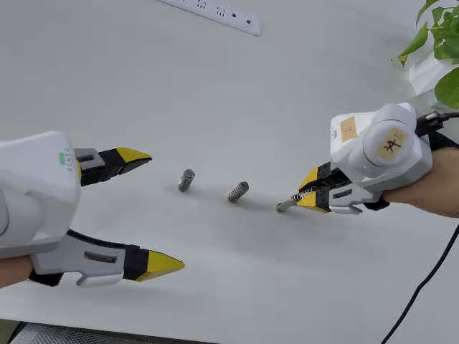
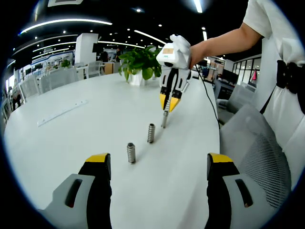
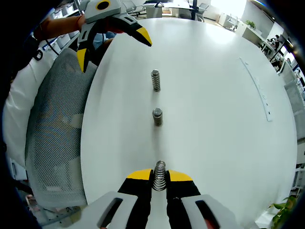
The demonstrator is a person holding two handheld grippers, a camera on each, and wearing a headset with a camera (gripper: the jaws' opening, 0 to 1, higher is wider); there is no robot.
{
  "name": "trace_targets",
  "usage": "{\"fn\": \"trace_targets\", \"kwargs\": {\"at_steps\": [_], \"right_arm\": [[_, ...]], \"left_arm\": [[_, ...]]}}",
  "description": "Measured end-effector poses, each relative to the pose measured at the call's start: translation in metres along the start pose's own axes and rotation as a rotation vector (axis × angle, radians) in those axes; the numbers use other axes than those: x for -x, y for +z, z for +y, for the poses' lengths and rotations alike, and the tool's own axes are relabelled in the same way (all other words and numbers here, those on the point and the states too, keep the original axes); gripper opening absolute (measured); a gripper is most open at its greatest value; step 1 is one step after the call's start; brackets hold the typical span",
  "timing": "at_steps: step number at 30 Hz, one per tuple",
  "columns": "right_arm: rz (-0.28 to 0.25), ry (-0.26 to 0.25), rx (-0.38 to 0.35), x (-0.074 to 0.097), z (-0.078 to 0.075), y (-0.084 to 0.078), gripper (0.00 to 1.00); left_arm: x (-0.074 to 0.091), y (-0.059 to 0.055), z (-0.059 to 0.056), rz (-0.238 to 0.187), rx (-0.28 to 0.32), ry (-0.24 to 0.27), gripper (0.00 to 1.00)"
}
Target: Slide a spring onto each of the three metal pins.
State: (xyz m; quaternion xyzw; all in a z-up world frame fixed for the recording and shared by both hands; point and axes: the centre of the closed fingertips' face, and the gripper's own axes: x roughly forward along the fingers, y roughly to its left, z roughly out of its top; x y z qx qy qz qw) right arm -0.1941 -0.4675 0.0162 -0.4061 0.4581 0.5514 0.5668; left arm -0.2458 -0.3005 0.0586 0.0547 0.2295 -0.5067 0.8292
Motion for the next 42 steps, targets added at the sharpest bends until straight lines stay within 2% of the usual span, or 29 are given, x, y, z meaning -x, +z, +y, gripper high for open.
{"fn": "trace_targets", "kwargs": {"at_steps": [42], "right_arm": [[-0.02,-0.017,0.002,-0.034,-0.002,-0.003,0.08]], "left_arm": [[0.001,-0.001,0.001,-0.003,0.019,0.001,0.8]]}}
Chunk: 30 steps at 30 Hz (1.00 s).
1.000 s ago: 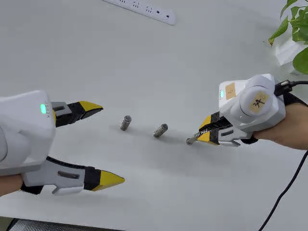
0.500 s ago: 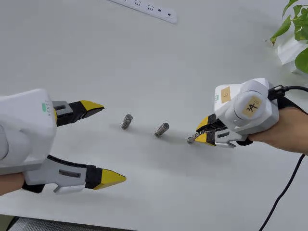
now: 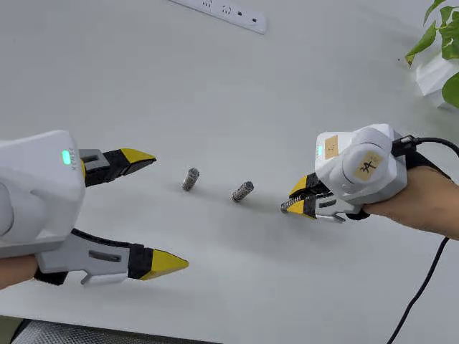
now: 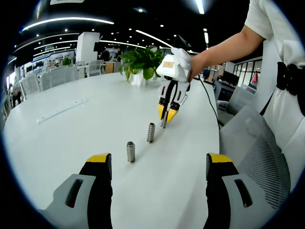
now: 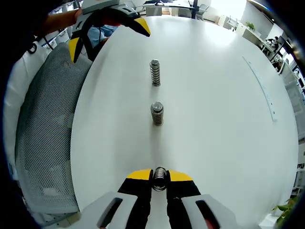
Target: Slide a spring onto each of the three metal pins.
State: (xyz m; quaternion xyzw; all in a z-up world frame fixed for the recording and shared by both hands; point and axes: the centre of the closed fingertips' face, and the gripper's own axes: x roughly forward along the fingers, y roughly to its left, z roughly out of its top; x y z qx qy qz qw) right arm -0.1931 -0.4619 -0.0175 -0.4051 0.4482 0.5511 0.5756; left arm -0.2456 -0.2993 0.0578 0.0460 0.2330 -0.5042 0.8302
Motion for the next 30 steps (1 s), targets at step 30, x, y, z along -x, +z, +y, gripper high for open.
{"fn": "trace_targets", "kwargs": {"at_steps": [30], "right_arm": [[-0.055,-0.029,-0.056,0.007,-0.002,0.003,0.17]], "left_arm": [[0.006,0.002,0.002,0.007,-0.006,0.017,0.81]]}}
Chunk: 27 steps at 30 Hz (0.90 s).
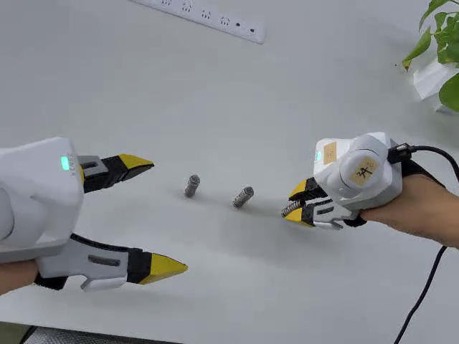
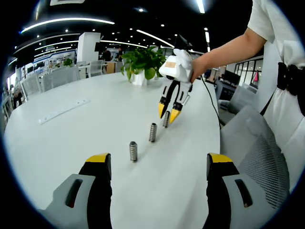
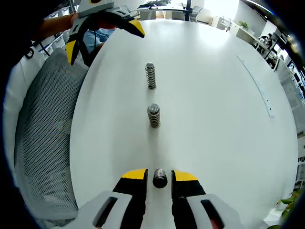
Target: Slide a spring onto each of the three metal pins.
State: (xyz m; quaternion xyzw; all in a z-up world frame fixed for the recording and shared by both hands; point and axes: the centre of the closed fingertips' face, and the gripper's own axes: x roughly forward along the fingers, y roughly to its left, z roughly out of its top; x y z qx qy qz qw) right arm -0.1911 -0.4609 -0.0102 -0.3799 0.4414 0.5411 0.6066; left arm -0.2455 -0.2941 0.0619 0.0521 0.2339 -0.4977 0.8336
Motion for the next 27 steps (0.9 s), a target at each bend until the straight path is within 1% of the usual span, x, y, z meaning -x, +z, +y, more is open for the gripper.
{"fn": "trace_targets", "kwargs": {"at_steps": [2,4,7,9,10,11,16,20,22,23,27], "right_arm": [[-0.023,-0.012,-0.028,0.005,-0.002,0.002,0.2],[-0.044,-0.029,-0.039,0.011,-0.004,0.003,0.23],[-0.103,-0.047,-0.091,0.023,-0.004,0.006,0.27],[-0.133,-0.057,-0.113,0.03,-0.003,0.007,0.3],[-0.16,-0.062,-0.129,0.035,-0.002,0.009,0.33],[-0.174,-0.066,-0.141,0.039,-0.001,0.009,0.34],[-0.238,-0.105,-0.196,0.058,0.004,0.003,0.39],[-0.304,-0.125,-0.247,0.071,0.015,0.0,0.44],[-0.315,-0.133,-0.253,0.075,0.02,-0.005,0.47],[-0.321,-0.135,-0.258,0.075,0.02,-0.008,0.48],[-0.36,-0.142,-0.29,0.079,0.027,-0.016,0.51]], "left_arm": [[0.001,0.0,0.001,0.006,-0.008,0.004,0.81],[0.003,0.001,0.001,0.008,-0.014,0.006,0.82],[0.006,0.002,0.001,0.012,-0.025,0.014,0.83],[0.007,0.002,0.002,0.011,-0.035,0.019,0.83],[0.008,0.002,0.001,0.014,-0.036,0.022,0.84],[0.009,0.002,0.001,0.016,-0.039,0.024,0.84],[0.013,0.002,0.0,0.017,-0.045,0.039,0.87],[0.016,-0.001,0.0,0.026,-0.04,0.052,0.89],[0.017,-0.002,0.001,0.03,-0.041,0.06,0.89],[0.018,-0.002,0.001,0.029,-0.041,0.064,0.9],[0.021,0.0,0.003,0.022,-0.032,0.082,0.93]]}}
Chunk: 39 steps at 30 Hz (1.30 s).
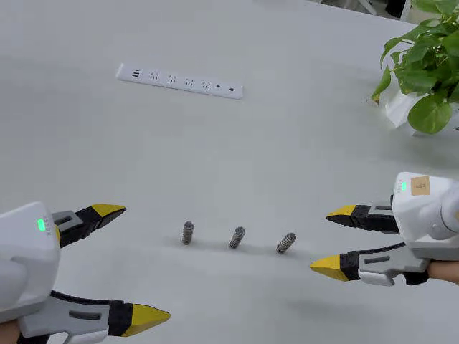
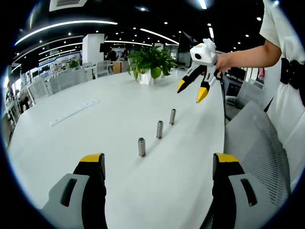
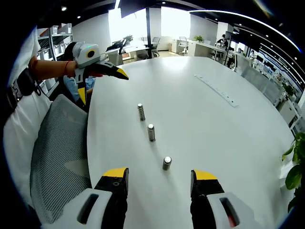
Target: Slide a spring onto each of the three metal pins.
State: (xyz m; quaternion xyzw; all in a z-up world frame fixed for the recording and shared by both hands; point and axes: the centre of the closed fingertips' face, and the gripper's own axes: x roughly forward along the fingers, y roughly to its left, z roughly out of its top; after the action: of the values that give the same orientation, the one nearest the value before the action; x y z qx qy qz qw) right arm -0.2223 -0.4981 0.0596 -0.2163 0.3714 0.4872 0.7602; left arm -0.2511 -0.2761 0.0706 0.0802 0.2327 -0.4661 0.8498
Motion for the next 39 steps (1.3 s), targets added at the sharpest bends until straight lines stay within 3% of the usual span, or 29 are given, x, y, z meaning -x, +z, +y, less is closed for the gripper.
{"fn": "trace_targets", "kwargs": {"at_steps": [10,23,39], "right_arm": [[-0.07,-0.013,-0.054,0.008,0.007,-0.015,0.63],[-0.124,-0.013,-0.1,0.011,0.012,-0.032,0.78],[-0.185,-0.013,-0.107,0.011,0.012,-0.034,0.88]], "left_arm": [[-0.001,-0.006,0.0,0.023,-0.014,0.012,0.99],[0.001,-0.019,0.0,0.058,-0.007,0.018,0.99],[0.0,-0.029,0.0,0.079,0.0,0.026,0.99]]}}
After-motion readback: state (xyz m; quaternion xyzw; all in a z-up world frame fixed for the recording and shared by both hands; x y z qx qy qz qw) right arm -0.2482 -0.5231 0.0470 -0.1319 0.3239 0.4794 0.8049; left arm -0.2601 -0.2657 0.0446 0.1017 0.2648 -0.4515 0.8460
